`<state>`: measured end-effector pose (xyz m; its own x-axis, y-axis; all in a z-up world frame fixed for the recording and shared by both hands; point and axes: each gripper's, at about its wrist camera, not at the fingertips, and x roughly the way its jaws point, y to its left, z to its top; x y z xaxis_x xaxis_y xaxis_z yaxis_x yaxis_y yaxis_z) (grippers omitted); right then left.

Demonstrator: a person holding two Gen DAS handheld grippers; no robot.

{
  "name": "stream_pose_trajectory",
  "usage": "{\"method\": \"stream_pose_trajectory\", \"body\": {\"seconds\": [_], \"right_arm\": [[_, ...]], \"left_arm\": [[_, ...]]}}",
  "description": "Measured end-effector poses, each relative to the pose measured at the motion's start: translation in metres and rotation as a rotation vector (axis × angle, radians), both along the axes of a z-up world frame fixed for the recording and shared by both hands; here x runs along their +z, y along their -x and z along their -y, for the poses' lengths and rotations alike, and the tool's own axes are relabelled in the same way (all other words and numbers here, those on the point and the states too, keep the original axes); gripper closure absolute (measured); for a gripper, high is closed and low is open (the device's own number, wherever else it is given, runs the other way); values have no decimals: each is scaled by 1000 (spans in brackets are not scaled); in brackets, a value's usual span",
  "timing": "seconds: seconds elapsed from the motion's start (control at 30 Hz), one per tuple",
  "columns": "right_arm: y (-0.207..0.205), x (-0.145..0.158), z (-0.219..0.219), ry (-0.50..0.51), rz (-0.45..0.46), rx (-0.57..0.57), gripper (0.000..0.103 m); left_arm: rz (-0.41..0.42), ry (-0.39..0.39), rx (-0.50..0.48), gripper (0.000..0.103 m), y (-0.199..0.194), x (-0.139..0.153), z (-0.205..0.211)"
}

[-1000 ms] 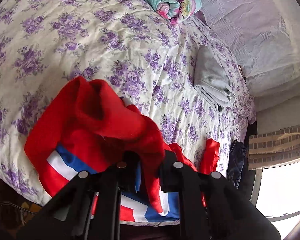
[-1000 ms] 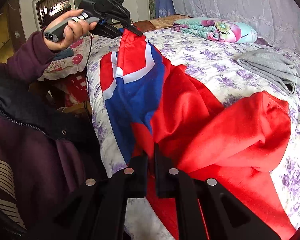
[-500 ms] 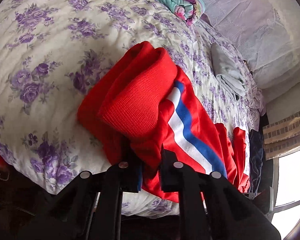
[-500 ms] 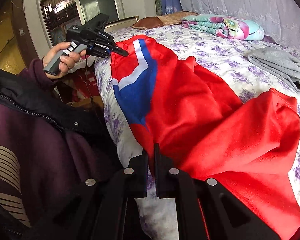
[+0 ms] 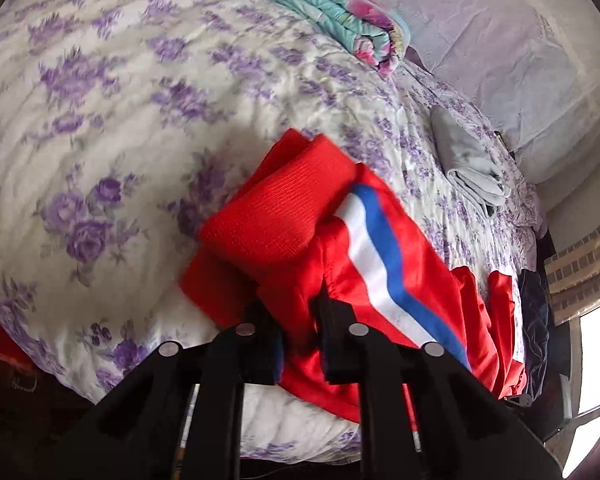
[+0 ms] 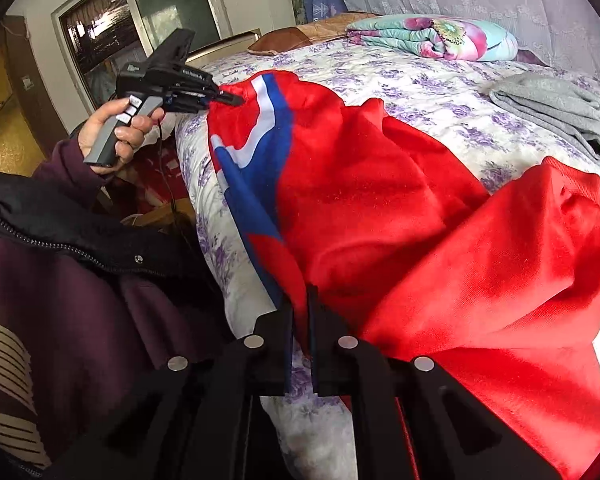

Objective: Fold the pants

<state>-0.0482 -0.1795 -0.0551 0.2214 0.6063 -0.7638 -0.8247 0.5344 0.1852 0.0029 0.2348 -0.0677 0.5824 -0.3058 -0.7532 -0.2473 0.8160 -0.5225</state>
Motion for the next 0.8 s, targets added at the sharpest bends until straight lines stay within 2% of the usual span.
{"method": "stream_pose_trajectory", "body": {"seconds": [0.07, 0.13, 0.17, 0.2, 0.23, 0.27, 0.3, 0.37, 0.43, 0.47, 0.53, 0.57, 0.63, 0.7, 0.73, 0.8], "right_arm": [[0, 1, 1, -10, 2, -10, 97], [2, 2, 2, -11, 7, -16, 94], [4, 3, 2, -11, 13, -17, 89], [5, 4, 3, -16, 12, -15, 83], [7, 7, 4, -29, 10, -12, 67], [11, 12, 6, -44, 21, -13, 53], [15, 19, 9, -60, 38, -17, 47], [21, 39, 17, -98, 72, -49, 23], [17, 65, 32, -164, 93, -126, 8], [12, 79, 40, -202, 94, -180, 3], [-5, 102, 57, -282, 81, -296, 3], [-17, 108, 62, -267, 89, -388, 3], [-46, 107, 55, -120, 126, -547, 3], [-80, 90, 34, 65, 160, -636, 4], [-95, 77, 24, 136, 160, -677, 4], [-119, 47, 7, 260, 154, -728, 4]], "left_arm": [[16, -1, -8, 89, 6, 7, 0], [23, 3, -18, 81, 14, 17, -1], [23, 12, -21, 78, 19, 21, -3], [16, 21, -24, 69, 24, 24, -5], [-3, 2, -5, 44, 32, 28, -7], [-11, -33, 34, 35, 41, 35, -10], [-1, -51, 58, 32, 49, 41, -12], [30, -53, 46, 32, 60, 59, -11], [88, -103, 26, 32, 66, 80, 3], [126, -132, -9, 32, 65, 91, 15], [179, -168, -94, 30, 56, 103, 45], [193, -179, -139, 29, 48, 103, 61], [183, -192, -208, 29, 27, 90, 89], [143, -192, -254, 29, 4, 64, 110], [104, -210, -250, 29, -6, 48, 117], [50, -194, -232, 29, -17, 18, 123]]}}
